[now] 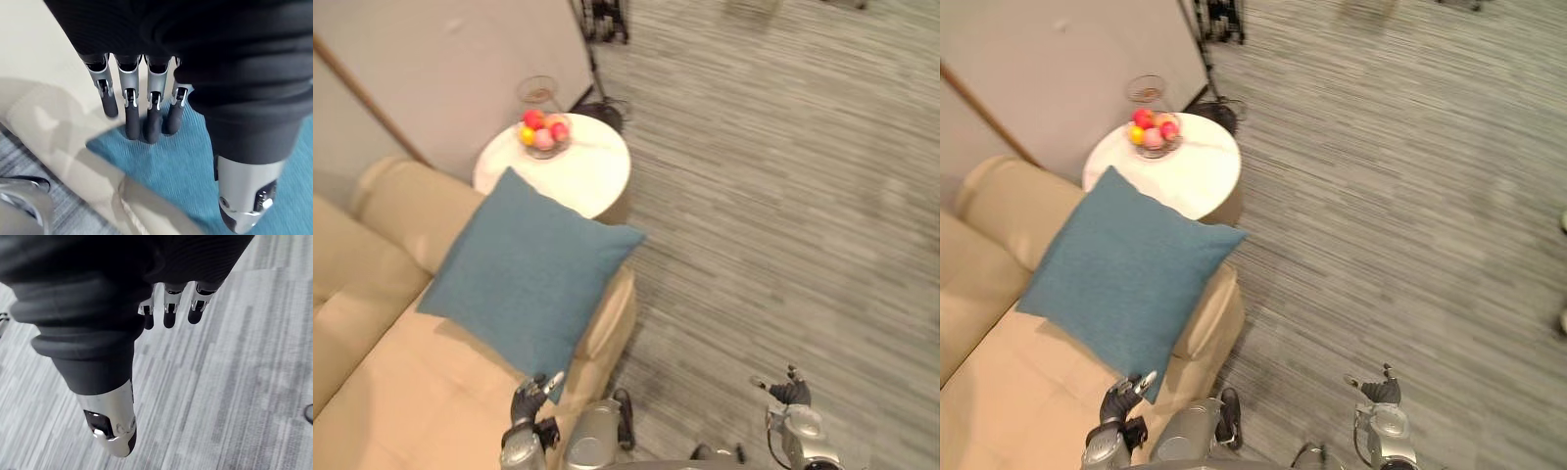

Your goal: Pick up cushions and gather them together orderly.

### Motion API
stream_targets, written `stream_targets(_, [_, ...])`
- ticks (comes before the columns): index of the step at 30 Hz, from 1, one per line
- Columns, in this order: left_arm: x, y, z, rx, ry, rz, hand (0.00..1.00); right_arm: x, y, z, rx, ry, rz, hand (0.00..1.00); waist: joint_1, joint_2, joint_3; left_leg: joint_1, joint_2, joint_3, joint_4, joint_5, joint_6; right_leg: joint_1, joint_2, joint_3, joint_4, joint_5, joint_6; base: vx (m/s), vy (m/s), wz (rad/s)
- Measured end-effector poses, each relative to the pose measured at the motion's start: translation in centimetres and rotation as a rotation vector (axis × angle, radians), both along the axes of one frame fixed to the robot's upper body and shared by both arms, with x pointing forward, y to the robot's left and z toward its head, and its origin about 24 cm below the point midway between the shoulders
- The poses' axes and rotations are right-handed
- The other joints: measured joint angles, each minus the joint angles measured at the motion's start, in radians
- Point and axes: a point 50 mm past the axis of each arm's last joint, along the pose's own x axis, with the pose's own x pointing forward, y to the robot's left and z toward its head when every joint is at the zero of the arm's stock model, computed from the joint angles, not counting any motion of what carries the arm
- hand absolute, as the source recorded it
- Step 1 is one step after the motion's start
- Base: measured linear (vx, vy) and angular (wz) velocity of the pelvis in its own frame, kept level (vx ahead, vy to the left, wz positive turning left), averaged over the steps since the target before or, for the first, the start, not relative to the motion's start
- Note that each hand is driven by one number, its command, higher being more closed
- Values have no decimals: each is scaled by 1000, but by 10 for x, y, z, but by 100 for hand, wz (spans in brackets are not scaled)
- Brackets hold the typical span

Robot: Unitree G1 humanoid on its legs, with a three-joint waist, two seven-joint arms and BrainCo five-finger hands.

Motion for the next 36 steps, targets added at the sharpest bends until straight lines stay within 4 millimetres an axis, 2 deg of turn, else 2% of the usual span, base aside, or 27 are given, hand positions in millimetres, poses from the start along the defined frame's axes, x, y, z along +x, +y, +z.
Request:
stream_targets(1, [-2, 4, 0, 12, 7, 3, 0, -4, 1, -2, 3, 11, -3, 0, -8, -11, -3, 25, -22, -62, -5, -10, 15, -68, -41, 60, 194, 32, 8, 314, -4, 183])
stream_targets(2, [1, 8, 2, 28, 3, -3, 0, -5, 5, -4, 17, 13, -5, 0, -20, -28, -9, 44, -50, -152, 0, -17, 27, -134, -22, 151, 338, -36, -18, 301, -59, 192])
stream_targets(3, [3, 10, 3, 37, -2, 1, 0, -4, 7, -4, 21, 9, -5, 0, -24, -29, -10, 57, -53, -182, 2, -19, 29, -164, 1, 195, 360, -66, -32, 275, -120, 185])
stream_targets(5, [8, 9, 8, 45, -34, 13, 0, 1, 12, -1, 31, -28, -3, 0, -23, -28, -10, 107, -67, -283, 6, -19, 29, -248, 80, 320, 294, -120, -58, 277, -107, 149])
stream_targets(6, [11, 8, 10, 43, -49, 15, 0, 3, 13, 1, 33, -42, -4, 0, -25, -30, -12, 109, -74, -312, 11, -19, 28, -269, 101, 349, 258, -126, -61, 211, -119, 158])
stream_targets(8, [29, 2, 17, 24, -114, 18, 0, 3, 13, 5, 38, -82, -18, 0, -30, -30, -15, 98, -94, -431, 37, -40, 8, -322, 174, 504, 105, -124, -58, 187, -208, 187])
stream_targets(9, [36, 0, 20, 20, -139, 14, 0, -1, 13, 4, 47, -79, -32, 0, -36, -35, -18, 84, -108, -497, 65, -63, -11, -335, 201, 591, 11, -114, -44, 190, -257, 200])
stream_targets(10, [39, -3, 20, 14, -145, 13, 0, -5, 13, 3, 50, -72, -41, 0, -40, -38, -20, 69, -118, -534, 88, -79, -22, -334, 208, 624, -35, -101, -33, 146, -301, 208])
stream_targets(11, [38, -4, 20, 8, -145, 13, 0, -13, 16, -1, 64, -60, -61, 0, -40, -52, -27, 52, -134, -569, 127, -115, -39, -327, 204, 650, -89, -56, -41, 219, -468, 213])
stream_targets(12, [28, -9, 15, -10, -113, 23, 0, -21, 18, -4, 81, -51, -88, 0, -43, -34, -35, 45, -121, -633, 195, -165, -77, -300, 204, 570, -70, -36, -62, 234, -513, 221])
stream_targets(13, [23, -11, 12, -20, -100, 25, 0, -22, 19, -3, 82, -57, -91, 0, -38, -14, -48, 33, -76, -628, 182, -170, -89, -289, 210, 501, -74, -48, -83, 213, -437, 166])
stream_targets(14, [24, -12, 12, -23, -101, 24, 0, -21, 19, -3, 86, -61, -95, 0, -35, -12, -48, 31, -58, -611, 171, -166, -96, -284, 211, 480, -78, -50, -88, 81, -264, 114])
stream_targets(15, [25, -14, 12, -29, -104, 23, 0, -21, 19, -1, 93, -75, -108, 0, -31, -8, -50, 26, -21, -571, 150, -150, -120, -273, 211, 440, -91, -51, -98, 35, -265, 93])
stream_targets(16, [26, -15, 12, -33, -107, 23, 0, -19, 19, 1, 101, -100, -129, 0, -25, -10, -50, 20, 18, -511, 122, -121, -140, -255, 209, 398, -113, -45, -111, 18, -238, 97])
stream_targets(18, [26, -16, 13, -36, -109, 21, 0, -17, 17, 4, 102, -125, -154, 0, -28, -14, -50, 6, 64, -397, 96, -96, -136, -226, 202, 355, -148, -40, -119, -5, -117, 75])
stream_targets(19, [28, -16, 13, -35, -112, 20, 0, -18, 14, 6, 98, -136, -169, 0, -31, -19, -52, 8, 100, -289, 82, -86, -127, -211, 194, 328, -165, -38, -121, 4, -68, 72])
stream_targets(20, [29, -16, 14, -31, -114, 12, 0, -19, 11, 6, 94, -139, -188, 0, -29, -24, -52, 9, 142, -175, 63, -63, -139, -197, 187, 316, -182, -31, -117, 3, -52, 56])
stream_targets(21, [28, -15, 13, -27, -112, 2, 0, -19, 10, 6, 92, -140, -195, 0, -28, -27, -54, 11, 155, -135, 52, -52, -146, -193, 184, 314, -194, -26, -114, -11, 1, 23])
stream_targets(22, [28, -13, 14, -16, -108, -7, 0, -19, 9, 7, 90, -142, -198, 0, -27, -29, -61, 17, 155, -99, 28, -34, -142, -189, 180, 319, -220, -10, -106, -4, 77, -5])
stream_targets(25, [30, 2, 17, 34, -109, -34, 0, -19, 3, 9, 74, -144, -198, 0, -35, -51, -71, 30, 137, -96, -35, -5, -139, -160, 186, 334, -326, 52, -94, 27, 76, -9])
stream_targets(27, [31, 13, 20, 74, -108, -50, 0, -16, -8, 16, 31, -164, -182, 0, -53, -57, -75, 33, 123, -94, -54, 2, -133, -145, 184, 346, -372, 78, -87, 36, 87, -6])
stream_targets(29, [39, 20, 26, 114, -122, -93, 0, -7, -29, 37, -55, -232, -154, 0, -59, -57, -77, 43, 100, -91, -95, 21, -128, -142, 172, 360, -405, 95, -79, 21, 90, -2])
stream_targets(31, [47, 24, 31, 140, -141, -119, 0, -2, -40, 47, -113, -246, -119, 0, -62, -57, -77, 43, 91, -91, -114, 32, -124, -143, 170, 370, -419, 100, -78, 15, 46, 3])
stream_targets(33, [53, 27, 34, 156, -154, -148, 0, 10, -47, 56, -146, -274, -91, 0, -78, -60, -79, 48, 85, -92, -140, 43, -126, -147, 171, 371, -429, 104, -79, 56, -9, -4])
stream_targets(34, [79, 15, 47, 164, -227, -238, 0, 47, -43, 77, -183, -342, 33, 0, -84, -60, -80, 58, 85, -83, -203, 79, -133, -179, 178, 382, -440, 118, -92, 98, -54, -14])
stream_targets(36, [87, 12, 51, 163, -252, -252, 0, 58, -39, 82, -182, -366, 57, 0, -87, -60, -80, 63, 87, -80, -211, 79, -133, -178, 181, 391, -443, 119, -92, 64, -30, -9])
